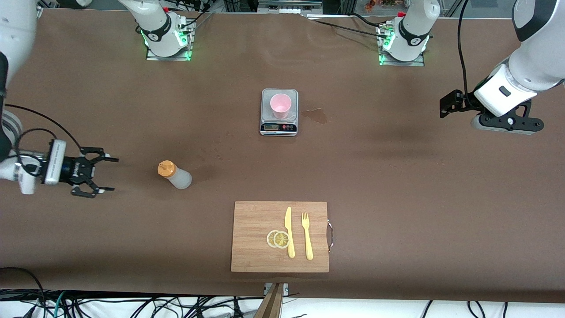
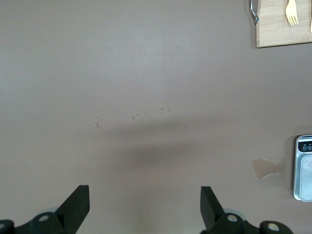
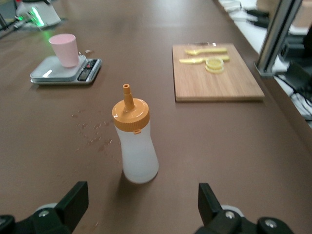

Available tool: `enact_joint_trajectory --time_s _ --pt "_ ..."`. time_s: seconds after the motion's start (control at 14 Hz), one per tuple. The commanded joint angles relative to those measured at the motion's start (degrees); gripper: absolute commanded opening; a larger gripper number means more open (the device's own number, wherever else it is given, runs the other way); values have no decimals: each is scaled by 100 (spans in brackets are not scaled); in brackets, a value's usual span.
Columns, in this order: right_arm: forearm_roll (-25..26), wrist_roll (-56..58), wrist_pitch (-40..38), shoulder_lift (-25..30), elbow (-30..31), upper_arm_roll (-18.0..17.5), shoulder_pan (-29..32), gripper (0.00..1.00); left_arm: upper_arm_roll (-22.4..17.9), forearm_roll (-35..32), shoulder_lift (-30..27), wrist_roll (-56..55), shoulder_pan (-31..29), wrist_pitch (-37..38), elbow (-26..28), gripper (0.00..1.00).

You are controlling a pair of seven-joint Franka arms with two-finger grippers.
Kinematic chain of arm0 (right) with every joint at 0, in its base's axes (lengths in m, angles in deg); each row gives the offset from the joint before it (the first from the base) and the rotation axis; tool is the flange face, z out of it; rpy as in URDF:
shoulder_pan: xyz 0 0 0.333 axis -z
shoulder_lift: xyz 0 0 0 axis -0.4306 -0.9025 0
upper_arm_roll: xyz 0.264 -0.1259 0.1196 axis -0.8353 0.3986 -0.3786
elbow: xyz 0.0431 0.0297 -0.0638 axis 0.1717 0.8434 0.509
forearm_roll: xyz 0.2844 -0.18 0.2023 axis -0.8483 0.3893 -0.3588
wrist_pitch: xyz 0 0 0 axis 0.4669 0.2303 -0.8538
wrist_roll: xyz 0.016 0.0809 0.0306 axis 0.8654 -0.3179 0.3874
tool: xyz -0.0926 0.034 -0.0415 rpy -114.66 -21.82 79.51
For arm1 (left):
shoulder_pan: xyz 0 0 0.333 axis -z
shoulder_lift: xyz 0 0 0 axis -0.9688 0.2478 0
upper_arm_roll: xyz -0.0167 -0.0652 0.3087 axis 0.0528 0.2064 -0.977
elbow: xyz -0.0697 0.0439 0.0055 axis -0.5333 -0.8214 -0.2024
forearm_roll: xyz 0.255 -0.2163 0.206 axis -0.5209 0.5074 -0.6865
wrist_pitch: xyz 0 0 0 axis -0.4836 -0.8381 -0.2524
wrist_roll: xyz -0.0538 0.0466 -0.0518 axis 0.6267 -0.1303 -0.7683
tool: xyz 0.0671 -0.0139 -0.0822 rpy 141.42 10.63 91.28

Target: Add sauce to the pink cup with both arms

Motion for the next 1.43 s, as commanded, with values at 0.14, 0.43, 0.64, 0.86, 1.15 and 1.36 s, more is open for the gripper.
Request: enact_joint_trajectory --time_s 0.14,0.43,0.64,0.86,1.15,1.36 --pt "2232 -2814 826 1759 728 -558 -125 100 -9 32 9 66 9 33 -71 100" --pt "4114 -6399 774 2955 737 -795 -598 100 -18 32 9 66 9 33 -71 100" --pt "4846 -8713 598 3379 684 -919 -871 100 -18 32 9 75 9 33 -71 100" --pt "5303 -10629 458 3503 640 -937 -1187 100 -18 32 9 75 9 33 -71 100" --pt "5393 -11541 124 3485 412 -946 -1294 100 -18 32 9 92 0 33 -71 100" --pt "5401 -11515 -34 3494 394 -911 -1294 100 -18 41 9 101 0 -20 -71 100"
